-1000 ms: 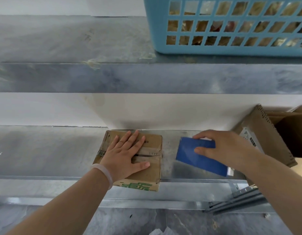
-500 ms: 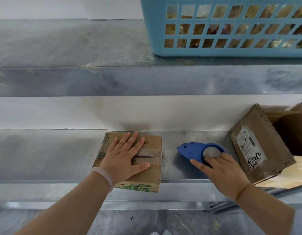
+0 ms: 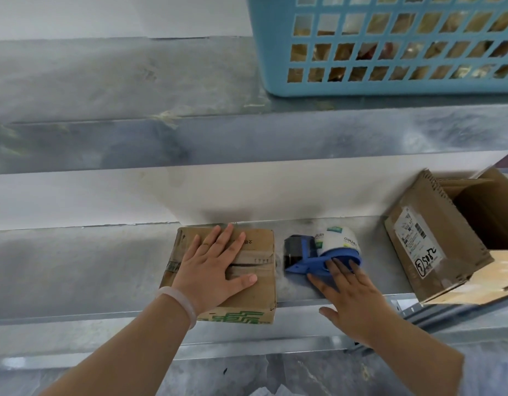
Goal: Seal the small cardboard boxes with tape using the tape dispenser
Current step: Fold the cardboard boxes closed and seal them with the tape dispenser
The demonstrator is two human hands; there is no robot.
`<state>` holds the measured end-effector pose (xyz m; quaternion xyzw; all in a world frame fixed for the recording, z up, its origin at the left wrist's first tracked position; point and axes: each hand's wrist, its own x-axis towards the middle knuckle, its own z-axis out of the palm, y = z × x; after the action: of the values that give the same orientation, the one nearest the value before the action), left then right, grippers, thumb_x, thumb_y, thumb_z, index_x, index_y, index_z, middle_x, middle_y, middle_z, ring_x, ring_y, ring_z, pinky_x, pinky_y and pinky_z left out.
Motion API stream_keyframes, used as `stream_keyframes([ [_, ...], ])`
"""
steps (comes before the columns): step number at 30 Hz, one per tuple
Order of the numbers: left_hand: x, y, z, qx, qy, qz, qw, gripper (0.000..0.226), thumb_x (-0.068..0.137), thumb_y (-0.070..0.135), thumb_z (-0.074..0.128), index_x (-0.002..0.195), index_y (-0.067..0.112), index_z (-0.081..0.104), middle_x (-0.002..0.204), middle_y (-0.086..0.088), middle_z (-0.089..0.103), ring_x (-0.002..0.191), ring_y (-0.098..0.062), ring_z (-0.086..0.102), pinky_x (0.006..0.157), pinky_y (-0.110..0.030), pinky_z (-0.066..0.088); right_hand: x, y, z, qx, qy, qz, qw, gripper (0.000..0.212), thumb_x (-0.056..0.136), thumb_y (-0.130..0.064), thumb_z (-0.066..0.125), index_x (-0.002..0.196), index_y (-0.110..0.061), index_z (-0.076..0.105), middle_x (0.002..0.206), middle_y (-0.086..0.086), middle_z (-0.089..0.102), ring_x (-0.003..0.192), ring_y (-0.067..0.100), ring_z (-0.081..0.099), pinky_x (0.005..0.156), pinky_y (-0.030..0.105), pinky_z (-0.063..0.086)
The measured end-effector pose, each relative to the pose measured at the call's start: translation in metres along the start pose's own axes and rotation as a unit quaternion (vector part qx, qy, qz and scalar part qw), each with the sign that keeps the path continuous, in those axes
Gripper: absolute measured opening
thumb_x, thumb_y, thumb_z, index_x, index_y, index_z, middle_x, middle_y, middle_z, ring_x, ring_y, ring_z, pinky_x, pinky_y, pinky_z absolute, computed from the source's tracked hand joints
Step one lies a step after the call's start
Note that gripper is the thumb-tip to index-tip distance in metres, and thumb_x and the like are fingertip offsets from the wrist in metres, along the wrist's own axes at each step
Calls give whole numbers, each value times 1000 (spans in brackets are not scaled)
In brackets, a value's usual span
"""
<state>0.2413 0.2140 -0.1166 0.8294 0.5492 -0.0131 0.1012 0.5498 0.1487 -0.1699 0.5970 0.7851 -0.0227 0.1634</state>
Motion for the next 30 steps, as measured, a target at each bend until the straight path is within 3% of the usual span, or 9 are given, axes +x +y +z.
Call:
stream_keyframes([
  [5, -6, -6, -2, -14, 9, -21, 1000, 81, 76, 86, 12, 142, 49, -18, 150, 20, -31, 140, -4, -27, 118, -39, -15, -17, -23, -22, 156, 118, 38, 980, 48, 90, -33, 36, 132, -19, 54, 128, 5, 62, 111, 23, 65, 95, 36, 49],
  [8, -8, -7, 0, -10, 14, -27, 999, 82, 78, 85, 12, 139, 46, -26, 149, 19, -32, 141, -5, -27, 117, -39, -16, -20, -59, -58, 340, 151, 44, 927, 49, 102, -35, 34, 150, -33, 24, 147, -25, 25, 136, -7, 23, 110, 10, 14],
  [10, -9, -8, 0, -14, 18, -32, 999, 84, 79, 83, 10, 139, 41, -30, 150, 18, -31, 141, -6, -26, 117, -39, -16, -2, -88, -83, 491, 79, 51, 866, 57, 102, -42, 32, 152, -39, 5, 150, -31, 9, 138, -13, 4, 114, 12, 4],
  [14, -8, -5, 1, -9, 0, -18, 1000, 81, 76, 79, -4, 138, 37, -34, 151, 14, -33, 142, -9, -28, 118, -41, -15, 31, -124, -112, 685, 12, 116, 720, 64, 102, -46, 30, 152, -39, -10, 161, -13, 5, 147, 11, 13, 117, 29, 17],
  [18, -6, -13, -6, -77, -29, -16, 996, 71, 94, 64, 16, 143, 36, -25, 152, 18, -26, 140, -2, -26, 117, -34, -17, 43, -131, -111, 696, -4, 172, 697, 61, 103, -46, 28, 153, -35, -5, 161, -4, 15, 145, 19, 22, 108, 26, 23],
  [21, -12, -20, -18, -254, 24, -35, 966, 60, 101, 42, 36, 153, 32, 8, 153, 24, 5, 143, 3, -5, 117, -24, -8, 47, -132, -107, 683, -11, 186, 706, 60, 103, -45, 29, 155, -32, 1, 159, -3, 22, 143, 19, 27, 99, 21, 24],
  [23, -20, -31, -22, -256, 90, -77, 959, 58, 99, 39, 44, 152, 29, 21, 155, 18, 18, 145, -3, 8, 119, -27, 5, 49, -132, -107, 672, -7, 190, 716, 59, 104, -43, 30, 155, -31, 3, 158, -2, 24, 142, 19, 28, 106, 24, 25],
  [26, -31, -52, -15, -219, 88, -200, 951, 76, 96, 50, 45, 155, 24, 6, 160, 5, 17, 145, -18, 18, 118, -35, 19, 54, -130, -106, 664, -12, 204, 719, 59, 103, -46, 31, 155, -32, 6, 157, -3, 27, 142, 20, 30, 114, 33, 24],
  [30, -31, -60, -12, -398, 29, -251, 882, 87, 92, 50, 54, 153, 29, -5, 139, -1, 47, 107, -18, 50, 93, -34, 45, 61, -136, -107, 671, 2, 229, 705, 60, 94, -57, 47, 148, -33, 34, 130, -8, 54, 119, 17, 51, 102, 35, 41],
])
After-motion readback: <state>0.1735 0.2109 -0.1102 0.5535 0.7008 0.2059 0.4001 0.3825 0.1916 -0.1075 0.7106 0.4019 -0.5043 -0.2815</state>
